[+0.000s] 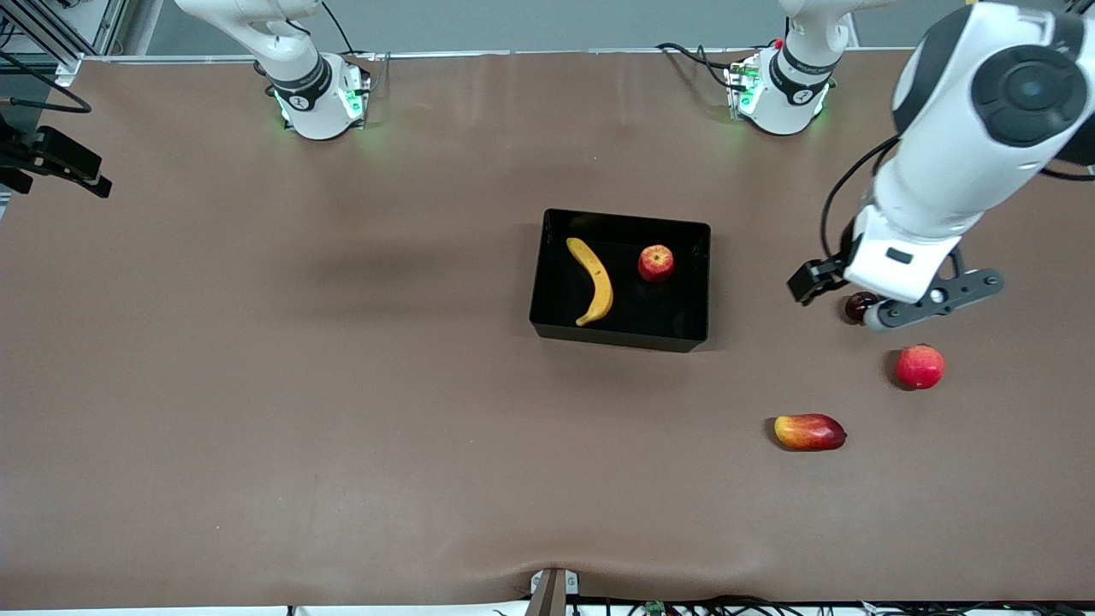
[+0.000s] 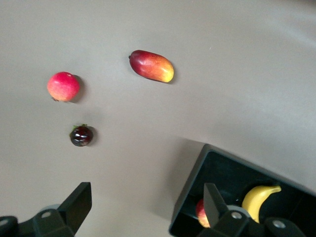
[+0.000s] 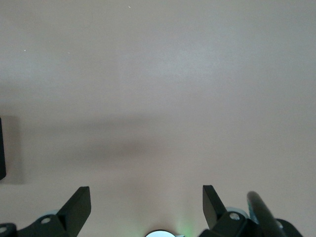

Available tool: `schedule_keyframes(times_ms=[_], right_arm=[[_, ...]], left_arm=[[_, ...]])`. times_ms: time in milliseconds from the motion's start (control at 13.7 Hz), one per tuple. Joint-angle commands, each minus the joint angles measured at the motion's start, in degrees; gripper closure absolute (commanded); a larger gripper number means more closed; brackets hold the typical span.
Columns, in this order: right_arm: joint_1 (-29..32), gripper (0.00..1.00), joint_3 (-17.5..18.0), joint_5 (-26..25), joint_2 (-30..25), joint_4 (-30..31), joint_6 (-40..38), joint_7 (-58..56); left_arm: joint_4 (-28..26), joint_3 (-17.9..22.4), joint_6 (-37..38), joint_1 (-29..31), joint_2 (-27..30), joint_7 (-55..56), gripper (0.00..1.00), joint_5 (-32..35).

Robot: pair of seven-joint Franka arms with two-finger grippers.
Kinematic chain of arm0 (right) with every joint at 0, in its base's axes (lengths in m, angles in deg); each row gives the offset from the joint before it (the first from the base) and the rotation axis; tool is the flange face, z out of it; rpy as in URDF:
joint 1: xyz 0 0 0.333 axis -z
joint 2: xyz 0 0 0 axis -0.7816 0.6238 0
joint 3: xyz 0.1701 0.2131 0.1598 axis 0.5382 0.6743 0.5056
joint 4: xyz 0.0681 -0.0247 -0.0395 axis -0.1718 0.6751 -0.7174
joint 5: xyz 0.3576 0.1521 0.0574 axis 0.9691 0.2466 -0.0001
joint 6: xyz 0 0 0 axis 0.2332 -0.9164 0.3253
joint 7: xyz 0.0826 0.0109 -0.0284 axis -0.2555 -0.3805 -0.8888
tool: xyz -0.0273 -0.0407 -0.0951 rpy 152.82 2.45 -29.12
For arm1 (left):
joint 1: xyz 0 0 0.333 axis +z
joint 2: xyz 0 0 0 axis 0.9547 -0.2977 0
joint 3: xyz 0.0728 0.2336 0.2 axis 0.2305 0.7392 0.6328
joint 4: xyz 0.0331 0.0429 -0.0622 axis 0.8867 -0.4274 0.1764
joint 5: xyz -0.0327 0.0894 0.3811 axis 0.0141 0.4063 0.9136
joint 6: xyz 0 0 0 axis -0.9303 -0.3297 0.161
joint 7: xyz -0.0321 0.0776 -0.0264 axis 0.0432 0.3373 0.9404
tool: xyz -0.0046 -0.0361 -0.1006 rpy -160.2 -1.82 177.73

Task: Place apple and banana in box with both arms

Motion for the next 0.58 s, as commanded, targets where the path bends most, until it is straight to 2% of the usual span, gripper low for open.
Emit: schedule_keyframes(times_ms=[0,218,510], right_arm=[[1.06,0.0,0.77,0.03,-0.03,-0.14,-0.13,-0.76],[1.15,0.0,0.77,0.03,-0.03,-0.14,0.04,-0.76],[1.23,0.0,0.77,0.03,-0.03,-0.14,-0.05,-0.76]], left_arm=[[-0.94,0.24,1.29,0.27,3.67,-6.04,0.0,-0.77],[-0.94,-0.19,1.9,3.86,5.25,-11.5,0.0,-1.39],[-0.94,-0.11,4.53,4.05,7.1,-12.92,0.0,-2.0]])
